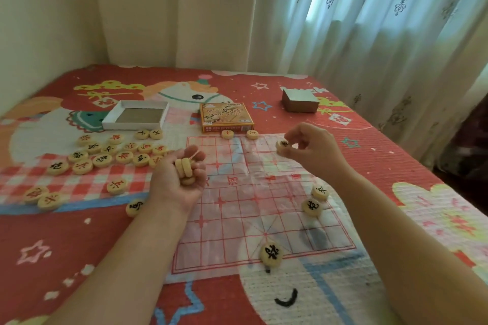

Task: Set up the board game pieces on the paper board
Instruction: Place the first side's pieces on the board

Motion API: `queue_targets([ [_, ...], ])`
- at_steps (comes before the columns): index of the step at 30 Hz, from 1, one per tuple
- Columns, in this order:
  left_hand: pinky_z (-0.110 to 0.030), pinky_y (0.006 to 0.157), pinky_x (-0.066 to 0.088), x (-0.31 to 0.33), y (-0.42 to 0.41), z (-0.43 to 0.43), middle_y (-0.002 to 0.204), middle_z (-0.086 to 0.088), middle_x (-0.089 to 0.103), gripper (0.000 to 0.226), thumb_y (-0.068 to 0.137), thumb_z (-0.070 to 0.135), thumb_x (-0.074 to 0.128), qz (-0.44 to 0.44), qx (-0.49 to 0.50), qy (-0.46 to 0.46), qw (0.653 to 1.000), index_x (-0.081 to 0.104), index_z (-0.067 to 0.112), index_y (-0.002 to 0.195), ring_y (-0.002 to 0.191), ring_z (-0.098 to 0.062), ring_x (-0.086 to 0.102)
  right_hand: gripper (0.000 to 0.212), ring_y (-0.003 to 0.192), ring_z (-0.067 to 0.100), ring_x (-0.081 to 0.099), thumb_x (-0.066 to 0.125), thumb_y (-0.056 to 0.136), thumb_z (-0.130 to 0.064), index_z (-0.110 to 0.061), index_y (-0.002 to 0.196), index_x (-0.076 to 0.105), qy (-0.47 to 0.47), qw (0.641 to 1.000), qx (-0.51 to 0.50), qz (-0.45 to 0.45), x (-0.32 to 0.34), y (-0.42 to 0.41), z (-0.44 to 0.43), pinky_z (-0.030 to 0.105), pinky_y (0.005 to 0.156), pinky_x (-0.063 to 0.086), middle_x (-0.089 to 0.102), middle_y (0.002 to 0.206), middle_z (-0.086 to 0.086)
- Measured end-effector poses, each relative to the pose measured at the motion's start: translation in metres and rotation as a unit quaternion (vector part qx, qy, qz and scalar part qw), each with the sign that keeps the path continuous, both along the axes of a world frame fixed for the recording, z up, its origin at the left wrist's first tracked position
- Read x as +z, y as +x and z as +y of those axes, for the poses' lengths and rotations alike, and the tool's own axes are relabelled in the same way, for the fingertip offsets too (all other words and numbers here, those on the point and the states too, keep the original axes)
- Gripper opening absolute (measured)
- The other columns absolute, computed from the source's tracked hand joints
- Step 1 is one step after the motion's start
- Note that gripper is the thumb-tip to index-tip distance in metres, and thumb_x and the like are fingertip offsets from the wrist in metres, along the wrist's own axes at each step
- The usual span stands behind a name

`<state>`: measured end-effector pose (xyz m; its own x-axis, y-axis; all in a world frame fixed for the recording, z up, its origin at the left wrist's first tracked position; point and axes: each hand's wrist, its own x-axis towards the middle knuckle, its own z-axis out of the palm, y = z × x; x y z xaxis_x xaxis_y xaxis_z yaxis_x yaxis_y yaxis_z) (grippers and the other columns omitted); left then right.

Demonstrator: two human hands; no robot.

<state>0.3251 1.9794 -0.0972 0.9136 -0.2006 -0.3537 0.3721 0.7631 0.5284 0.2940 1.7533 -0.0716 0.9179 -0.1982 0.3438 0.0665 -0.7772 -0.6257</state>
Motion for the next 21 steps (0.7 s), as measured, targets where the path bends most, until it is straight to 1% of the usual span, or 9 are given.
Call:
queue_targets([
  [4, -0.015, 0.034, 0.043, 0.003, -0.004, -0.006, 0.077, -0.012, 0.056, 0.027, 0.095, 0.017, 0.039, 0.027, -0.022, 0.007, 0.999, 0.057, 0.002, 0.082, 0.035, -0.008, 0.052, 0.012, 0.057, 0.002, 0.045, 0.073, 0.077, -0.022, -0.016, 0.082, 0.063, -0.009, 0.999, 0.024, 0.035, -0.007, -0.019, -0.009, 0.017, 0.056, 0.036, 0.056, 0.069, -0.018],
  [7, -0.015, 0.034, 0.044, 0.004, -0.007, -0.009, 0.078, -0.013, 0.057, 0.03, 0.095, 0.02, 0.037, 0.045, -0.046, 0.019, 0.998, 0.058, 0.002, 0.083, 0.036, -0.01, 0.053, 0.013, 0.056, 0.003, 0.045, 0.074, 0.076, -0.021, -0.018, 0.077, 0.062, -0.002, 0.999, 0.019, 0.038, -0.011, -0.031, -0.017, 0.019, 0.057, 0.036, 0.054, 0.064, -0.018],
  [9, -0.014, 0.033, 0.043, 0.006, -0.008, -0.009, 0.078, -0.013, 0.055, 0.027, 0.094, 0.018, 0.037, 0.057, -0.058, 0.031, 0.996, 0.056, 0.002, 0.084, 0.035, -0.011, 0.053, 0.015, 0.057, 0.006, 0.045, 0.076, 0.075, -0.021, -0.021, 0.073, 0.061, 0.018, 0.999, 0.019, 0.03, -0.013, -0.037, -0.021, 0.021, 0.058, 0.037, 0.055, 0.064, -0.017],
  [12, -0.015, 0.031, 0.042, 0.011, -0.009, -0.007, 0.075, -0.013, 0.052, 0.02, 0.09, 0.012, 0.037, 0.07, -0.069, 0.044, 0.994, 0.052, 0.001, 0.083, 0.033, -0.012, 0.052, 0.013, 0.063, 0.009, 0.048, 0.076, 0.075, -0.022, -0.02, 0.076, 0.063, -0.013, 0.997, 0.058, 0.052, -0.016, -0.042, -0.02, 0.023, 0.062, 0.04, 0.058, 0.071, -0.018],
  [13, -0.015, 0.031, 0.042, 0.011, -0.01, -0.007, 0.075, -0.014, 0.051, 0.019, 0.089, 0.011, 0.038, 0.072, -0.067, 0.049, 0.994, 0.052, 0.0, 0.085, 0.032, -0.013, 0.052, 0.012, 0.065, 0.009, 0.049, 0.075, 0.075, -0.023, -0.021, 0.076, 0.063, -0.031, 0.995, 0.076, 0.064, -0.017, -0.043, -0.018, 0.023, 0.063, 0.041, 0.059, 0.073, -0.019],
  [15, -0.017, 0.032, 0.043, 0.012, -0.011, -0.007, 0.075, -0.014, 0.051, 0.021, 0.088, 0.009, 0.038, 0.071, -0.065, 0.051, 0.994, 0.052, -0.003, 0.099, 0.033, -0.014, 0.053, 0.015, 0.065, 0.007, 0.049, 0.074, 0.076, -0.025, -0.028, 0.074, 0.06, -0.067, 0.988, 0.108, 0.088, -0.019, -0.043, -0.013, 0.024, 0.063, 0.042, 0.06, 0.077, -0.019],
  [17, -0.019, 0.033, 0.046, 0.012, -0.012, -0.008, 0.077, -0.015, 0.053, 0.027, 0.088, 0.007, 0.038, 0.07, -0.063, 0.048, 0.994, 0.052, -0.001, 0.109, 0.036, -0.017, 0.057, 0.017, 0.063, 0.001, 0.048, 0.073, 0.076, -0.027, -0.032, 0.073, 0.057, -0.104, 0.981, 0.118, 0.109, -0.022, -0.042, -0.01, 0.023, 0.061, 0.04, 0.061, 0.078, -0.02],
  [19, -0.021, 0.035, 0.049, 0.011, -0.014, -0.01, 0.082, -0.016, 0.055, 0.021, 0.087, 0.005, 0.038, 0.061, -0.066, 0.046, 0.995, 0.054, -0.001, 0.099, 0.04, -0.019, 0.06, 0.012, 0.062, -0.003, 0.045, 0.072, 0.077, -0.032, -0.029, 0.077, 0.061, -0.138, 0.976, 0.119, 0.122, -0.022, -0.042, -0.009, 0.017, 0.059, 0.034, 0.06, 0.079, -0.019],
  [21, -0.021, 0.036, 0.049, 0.009, -0.017, -0.013, 0.082, -0.015, 0.054, 0.017, 0.087, 0.004, 0.037, 0.057, -0.079, 0.043, 0.994, 0.053, -0.001, 0.09, 0.04, -0.019, 0.06, 0.011, 0.065, -0.005, 0.044, 0.07, 0.078, -0.035, -0.027, 0.08, 0.064, -0.165, 0.972, 0.118, 0.121, -0.022, -0.042, -0.009, 0.016, 0.058, 0.032, 0.058, 0.079, -0.019],
])
